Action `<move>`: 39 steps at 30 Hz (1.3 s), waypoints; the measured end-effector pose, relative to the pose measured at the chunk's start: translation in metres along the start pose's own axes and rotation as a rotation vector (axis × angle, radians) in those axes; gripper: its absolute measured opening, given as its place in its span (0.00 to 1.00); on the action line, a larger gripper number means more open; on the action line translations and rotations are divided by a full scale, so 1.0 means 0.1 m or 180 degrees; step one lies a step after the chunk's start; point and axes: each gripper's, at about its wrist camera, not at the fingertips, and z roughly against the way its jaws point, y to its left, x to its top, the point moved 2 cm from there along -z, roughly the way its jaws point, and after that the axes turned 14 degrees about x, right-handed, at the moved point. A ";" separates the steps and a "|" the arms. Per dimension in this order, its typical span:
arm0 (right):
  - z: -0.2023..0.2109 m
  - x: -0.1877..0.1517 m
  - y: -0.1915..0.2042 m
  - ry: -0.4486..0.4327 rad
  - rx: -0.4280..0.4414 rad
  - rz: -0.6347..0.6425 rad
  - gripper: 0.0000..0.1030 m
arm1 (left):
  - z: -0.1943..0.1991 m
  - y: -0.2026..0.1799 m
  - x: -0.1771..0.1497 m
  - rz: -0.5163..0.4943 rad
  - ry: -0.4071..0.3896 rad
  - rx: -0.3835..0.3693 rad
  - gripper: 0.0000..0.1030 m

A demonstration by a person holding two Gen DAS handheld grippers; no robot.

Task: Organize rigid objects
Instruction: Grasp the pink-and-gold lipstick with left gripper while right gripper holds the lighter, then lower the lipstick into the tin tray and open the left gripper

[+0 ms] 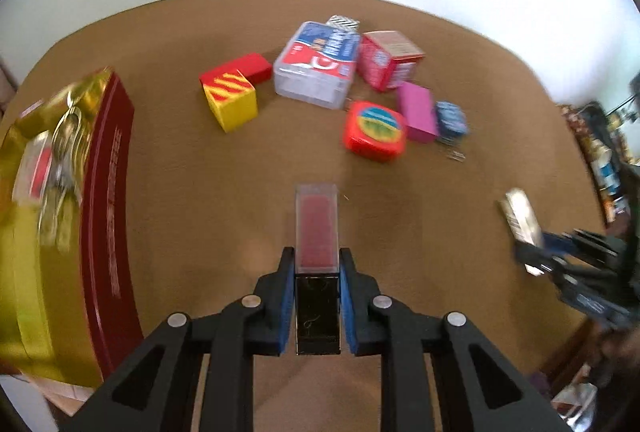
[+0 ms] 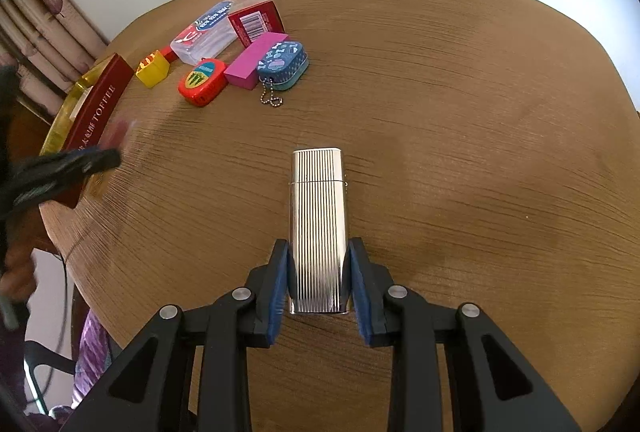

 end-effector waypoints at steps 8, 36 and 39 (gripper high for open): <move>-0.01 -0.01 0.03 -0.0002 -0.0080 -0.0001 0.27 | 0.50 0.71 -0.22 0.0341 0.0008 0.0063 0.20; -0.06 0.01 0.07 0.0051 -0.0150 -0.0032 0.27 | -0.43 2.27 0.11 0.0594 0.0186 0.1128 0.21; -0.06 0.01 0.07 0.0042 -0.0132 -0.0042 0.27 | -0.42 2.24 0.11 0.0499 0.0143 0.1223 0.23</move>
